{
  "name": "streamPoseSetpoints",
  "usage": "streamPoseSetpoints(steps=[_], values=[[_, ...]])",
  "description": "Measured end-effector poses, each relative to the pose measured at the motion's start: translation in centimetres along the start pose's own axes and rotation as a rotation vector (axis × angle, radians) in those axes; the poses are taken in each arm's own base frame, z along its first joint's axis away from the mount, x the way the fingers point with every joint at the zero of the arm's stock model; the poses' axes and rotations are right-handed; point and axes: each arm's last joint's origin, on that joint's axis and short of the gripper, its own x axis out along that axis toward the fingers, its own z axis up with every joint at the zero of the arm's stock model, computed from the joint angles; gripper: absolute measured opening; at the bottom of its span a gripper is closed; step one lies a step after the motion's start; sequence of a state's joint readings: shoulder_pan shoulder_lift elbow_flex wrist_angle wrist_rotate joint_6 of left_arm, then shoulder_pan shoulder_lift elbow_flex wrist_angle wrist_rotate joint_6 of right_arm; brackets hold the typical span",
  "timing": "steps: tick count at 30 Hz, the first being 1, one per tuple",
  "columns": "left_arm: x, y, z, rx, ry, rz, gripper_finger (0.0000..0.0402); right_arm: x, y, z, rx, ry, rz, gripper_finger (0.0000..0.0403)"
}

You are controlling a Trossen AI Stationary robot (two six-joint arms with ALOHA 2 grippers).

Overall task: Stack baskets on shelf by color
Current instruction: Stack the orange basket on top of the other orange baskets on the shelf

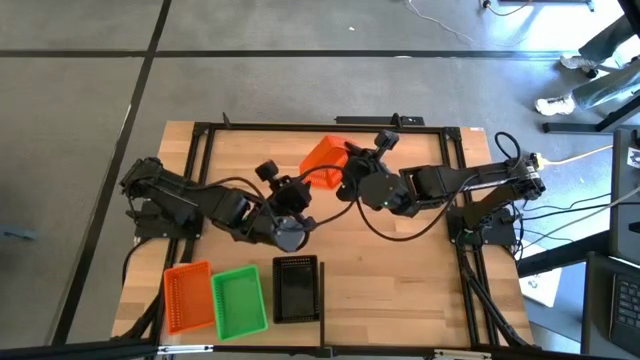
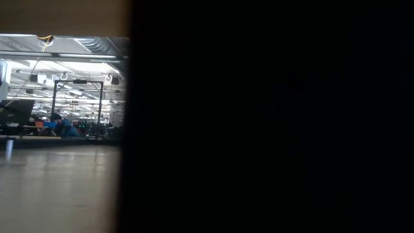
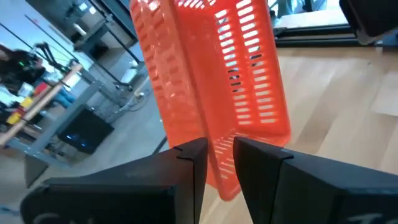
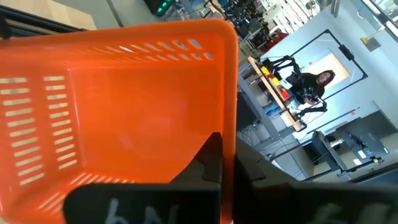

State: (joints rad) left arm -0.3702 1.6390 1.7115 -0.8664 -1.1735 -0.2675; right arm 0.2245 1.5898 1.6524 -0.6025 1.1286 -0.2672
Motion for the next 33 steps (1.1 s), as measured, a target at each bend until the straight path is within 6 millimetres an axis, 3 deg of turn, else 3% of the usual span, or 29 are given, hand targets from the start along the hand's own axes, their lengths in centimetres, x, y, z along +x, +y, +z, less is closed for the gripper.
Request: streamPoseSetpoints(steps=[15, 23, 29, 33], values=[[1.7, 1.0, 0.2, 0.016, 0.010, 0.091, 0.0073, 0.0, 0.0, 0.1, 0.017, -0.009, 0.003, 0.0000], [2.9, 1.4, 0.2, -0.059, 0.050, 0.028, 0.0072, 0.0, 0.0, 0.1, 0.010, -0.007, 0.003, 0.0000], [3.2, 1.7, 0.3, -0.092, 0.051, 0.043, 0.0013, 0.0, 0.0, 0.0, 0.003, -0.006, 0.010, 0.0000], [3.2, 1.7, 0.2, -0.091, 0.053, 0.042, 0.0004, 0.0, 0.0, 0.1, 0.016, -0.019, 0.042, 0.0004]])
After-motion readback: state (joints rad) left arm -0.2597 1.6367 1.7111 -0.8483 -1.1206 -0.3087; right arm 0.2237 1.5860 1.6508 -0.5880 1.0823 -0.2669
